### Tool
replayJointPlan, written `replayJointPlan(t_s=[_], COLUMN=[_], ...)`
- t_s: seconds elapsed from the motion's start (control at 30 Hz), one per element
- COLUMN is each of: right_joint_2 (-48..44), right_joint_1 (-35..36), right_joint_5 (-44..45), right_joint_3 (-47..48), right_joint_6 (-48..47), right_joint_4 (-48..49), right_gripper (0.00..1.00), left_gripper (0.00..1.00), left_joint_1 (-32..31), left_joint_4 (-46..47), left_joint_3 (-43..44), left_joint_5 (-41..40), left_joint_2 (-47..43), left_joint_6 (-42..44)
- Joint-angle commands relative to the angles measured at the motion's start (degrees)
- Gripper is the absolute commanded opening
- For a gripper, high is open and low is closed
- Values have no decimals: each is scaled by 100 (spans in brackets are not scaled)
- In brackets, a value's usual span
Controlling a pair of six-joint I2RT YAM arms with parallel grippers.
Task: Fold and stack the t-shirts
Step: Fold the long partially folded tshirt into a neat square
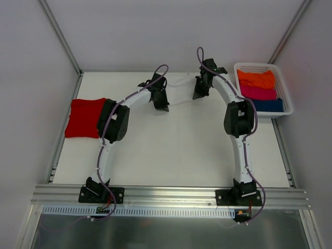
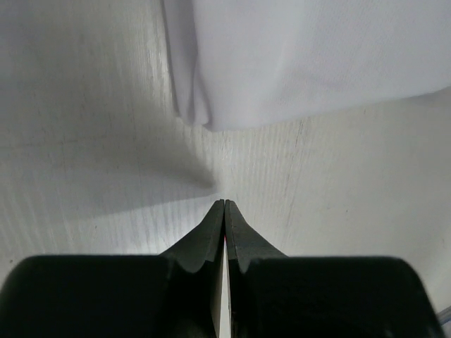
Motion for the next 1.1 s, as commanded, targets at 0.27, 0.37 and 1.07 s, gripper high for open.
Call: replayJointPlan(t_s=[0.27, 0.37, 1.07], right_joint_2=[-264, -421, -1608], right_joint_1=[-15, -15, -24], right_joint_5=[-138, -279, -1378], right_joint_3=[230, 65, -1009], right_joint_6=[134, 152, 802], right_joint_4=[62, 184, 897], right_gripper=[0, 1, 1], left_gripper=[0, 0, 0], left_joint_1=[-200, -200, -51], left_joint_4=[-76, -68, -190], left_joint_3=[827, 1407, 1471], left_joint_5=[-690, -760, -664], left_joint_2=[-777, -558, 726], left_joint_6=[529, 546, 239])
